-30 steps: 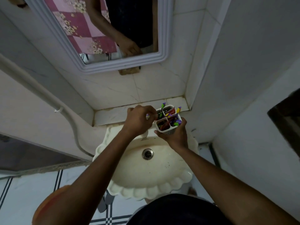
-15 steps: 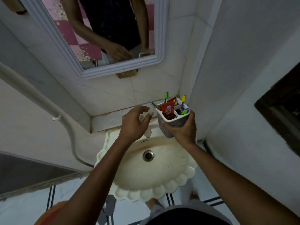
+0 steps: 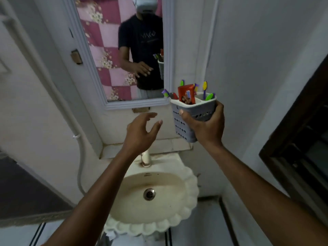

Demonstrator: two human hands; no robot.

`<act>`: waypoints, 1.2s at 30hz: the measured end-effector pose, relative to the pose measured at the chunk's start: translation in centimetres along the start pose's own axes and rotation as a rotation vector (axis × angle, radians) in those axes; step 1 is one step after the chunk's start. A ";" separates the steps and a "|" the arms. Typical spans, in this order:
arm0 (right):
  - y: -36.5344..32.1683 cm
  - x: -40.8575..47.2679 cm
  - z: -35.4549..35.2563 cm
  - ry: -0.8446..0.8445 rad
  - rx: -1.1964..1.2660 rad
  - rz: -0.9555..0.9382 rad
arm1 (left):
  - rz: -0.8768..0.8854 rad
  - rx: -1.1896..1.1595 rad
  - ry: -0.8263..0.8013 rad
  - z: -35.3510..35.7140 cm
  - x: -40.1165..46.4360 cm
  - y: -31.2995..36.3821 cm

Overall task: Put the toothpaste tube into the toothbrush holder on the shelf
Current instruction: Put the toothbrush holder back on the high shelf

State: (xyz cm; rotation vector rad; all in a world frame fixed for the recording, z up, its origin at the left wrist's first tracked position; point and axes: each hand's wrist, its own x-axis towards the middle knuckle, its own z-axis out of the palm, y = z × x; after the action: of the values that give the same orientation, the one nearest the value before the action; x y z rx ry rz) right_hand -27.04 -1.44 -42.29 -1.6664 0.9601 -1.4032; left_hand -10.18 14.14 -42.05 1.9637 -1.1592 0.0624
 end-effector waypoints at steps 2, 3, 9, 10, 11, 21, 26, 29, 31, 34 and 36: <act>-3.2 1.8 -1.7 0.009 0.036 -0.037 | 0.034 0.015 0.040 -1.5 0.5 2.6; -4.9 2.6 -2.7 0.011 0.053 -0.061 | 0.046 0.019 0.064 -2.4 0.8 4.0; -15.0 7.6 -6.8 0.041 0.134 -0.169 | 0.175 0.048 0.172 -8.3 4.8 12.2; -16.5 8.3 -7.2 0.042 0.138 -0.180 | 0.199 0.056 0.185 -9.2 5.6 13.4; -18.1 9.1 -7.7 0.044 0.147 -0.196 | 0.225 0.062 0.203 -10.3 6.5 14.7; -34.1 18.2 -10.0 0.118 0.141 -0.323 | 0.486 0.200 0.418 -19.3 17.0 24.6; -39.8 21.8 -8.8 0.177 0.154 -0.359 | 0.544 0.303 0.537 -22.3 22.3 26.8; -42.6 24.4 -7.4 0.230 0.162 -0.384 | 0.551 0.313 0.577 -23.9 25.7 27.9; -44.1 26.0 -6.4 0.255 0.171 -0.387 | 0.560 0.323 0.591 -24.6 27.8 28.5; -45.5 28.0 -4.5 0.289 0.164 -0.397 | 0.571 0.348 0.592 -25.0 31.0 28.8; -45.8 29.5 -2.5 0.315 0.134 -0.409 | 0.555 0.372 0.570 -24.7 33.5 28.3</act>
State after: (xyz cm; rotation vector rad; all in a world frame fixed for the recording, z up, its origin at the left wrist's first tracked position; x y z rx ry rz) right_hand -22.28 -7.64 11.67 -1.6286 0.6913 -2.0030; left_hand -3.53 0.94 6.05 1.6831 -1.3130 1.1192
